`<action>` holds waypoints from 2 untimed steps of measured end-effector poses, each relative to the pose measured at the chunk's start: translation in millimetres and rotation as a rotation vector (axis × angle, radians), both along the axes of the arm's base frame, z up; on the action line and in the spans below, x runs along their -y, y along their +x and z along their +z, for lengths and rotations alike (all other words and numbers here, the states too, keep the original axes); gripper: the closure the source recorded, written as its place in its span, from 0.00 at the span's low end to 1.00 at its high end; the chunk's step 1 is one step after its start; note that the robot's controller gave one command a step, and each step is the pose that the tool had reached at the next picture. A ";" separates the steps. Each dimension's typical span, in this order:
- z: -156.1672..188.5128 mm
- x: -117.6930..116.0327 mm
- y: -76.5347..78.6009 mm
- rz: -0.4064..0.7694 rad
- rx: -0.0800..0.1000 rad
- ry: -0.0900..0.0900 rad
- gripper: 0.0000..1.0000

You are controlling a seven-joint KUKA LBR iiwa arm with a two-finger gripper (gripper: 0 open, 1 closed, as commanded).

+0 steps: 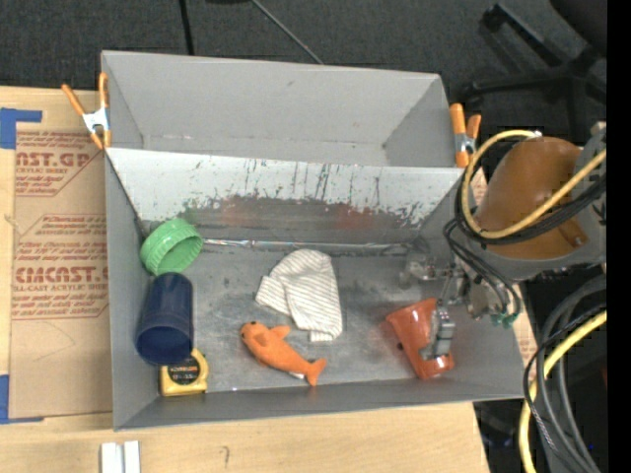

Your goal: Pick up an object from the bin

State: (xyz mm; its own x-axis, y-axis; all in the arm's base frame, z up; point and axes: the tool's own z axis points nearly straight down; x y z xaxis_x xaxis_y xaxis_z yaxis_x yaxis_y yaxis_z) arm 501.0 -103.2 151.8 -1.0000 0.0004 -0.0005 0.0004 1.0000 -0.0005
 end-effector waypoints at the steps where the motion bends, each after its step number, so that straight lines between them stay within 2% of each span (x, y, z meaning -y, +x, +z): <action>1: -82.2 -7.0 12.9 0.027 0.002 0.000 1.00; 2: -82.2 -7.0 13.0 0.027 0.002 0.000 1.00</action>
Offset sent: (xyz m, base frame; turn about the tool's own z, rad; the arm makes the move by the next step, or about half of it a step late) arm 0.0000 0.0000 0.0000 0.0000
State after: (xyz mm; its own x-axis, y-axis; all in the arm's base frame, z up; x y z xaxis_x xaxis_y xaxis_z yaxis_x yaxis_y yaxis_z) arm 513.9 -96.2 69.7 -0.9996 -0.0268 -0.0021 -0.0268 0.9996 -0.0002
